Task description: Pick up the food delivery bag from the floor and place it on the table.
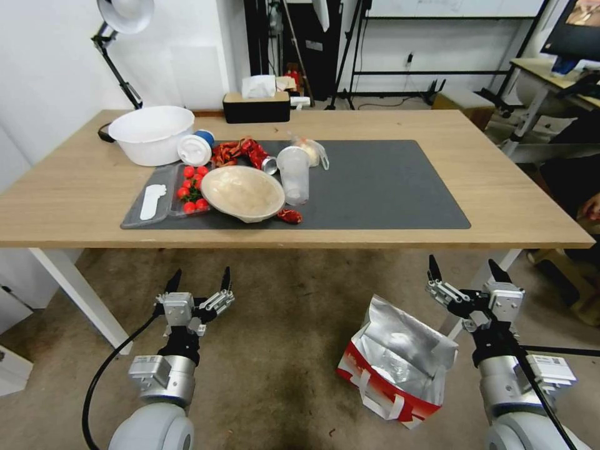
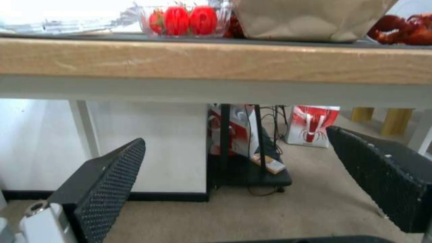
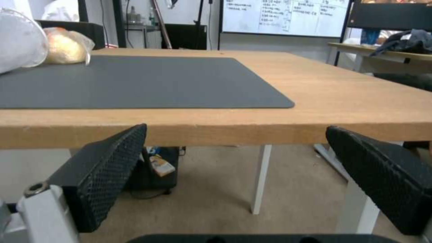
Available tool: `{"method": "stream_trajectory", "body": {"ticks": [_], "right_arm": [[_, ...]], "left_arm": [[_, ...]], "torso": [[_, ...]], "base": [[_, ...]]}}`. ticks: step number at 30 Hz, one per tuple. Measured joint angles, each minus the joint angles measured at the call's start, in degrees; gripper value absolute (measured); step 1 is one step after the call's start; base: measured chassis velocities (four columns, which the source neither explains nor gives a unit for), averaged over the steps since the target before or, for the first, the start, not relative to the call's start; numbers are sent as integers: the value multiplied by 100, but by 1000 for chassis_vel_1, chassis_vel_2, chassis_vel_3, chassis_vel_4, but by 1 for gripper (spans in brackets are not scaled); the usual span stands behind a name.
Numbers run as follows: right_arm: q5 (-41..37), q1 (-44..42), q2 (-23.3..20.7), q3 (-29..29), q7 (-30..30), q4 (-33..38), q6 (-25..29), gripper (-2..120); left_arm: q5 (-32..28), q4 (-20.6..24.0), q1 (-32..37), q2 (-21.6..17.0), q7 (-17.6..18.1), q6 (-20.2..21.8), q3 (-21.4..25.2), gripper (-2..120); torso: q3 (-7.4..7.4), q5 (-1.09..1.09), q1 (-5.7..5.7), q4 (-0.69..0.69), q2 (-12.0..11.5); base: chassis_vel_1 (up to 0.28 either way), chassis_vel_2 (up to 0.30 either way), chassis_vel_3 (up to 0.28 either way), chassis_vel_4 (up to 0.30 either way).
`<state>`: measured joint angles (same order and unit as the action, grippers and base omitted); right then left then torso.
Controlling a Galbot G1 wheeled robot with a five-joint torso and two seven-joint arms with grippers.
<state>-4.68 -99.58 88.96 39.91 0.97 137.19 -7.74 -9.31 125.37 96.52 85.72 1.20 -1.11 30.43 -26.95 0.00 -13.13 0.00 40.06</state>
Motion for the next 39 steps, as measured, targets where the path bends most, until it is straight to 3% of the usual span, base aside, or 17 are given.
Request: {"method": "stream_trajectory", "body": {"ticks": [39], "right_arm": [[-42,-19,-52,-20,25,-32,81,100]], "left_arm": [[7,-61,-4,43,-82,-87,-5,100]], "torso": [[584,0,382,0,-965]], "base": [[0,0,0,0]]}}
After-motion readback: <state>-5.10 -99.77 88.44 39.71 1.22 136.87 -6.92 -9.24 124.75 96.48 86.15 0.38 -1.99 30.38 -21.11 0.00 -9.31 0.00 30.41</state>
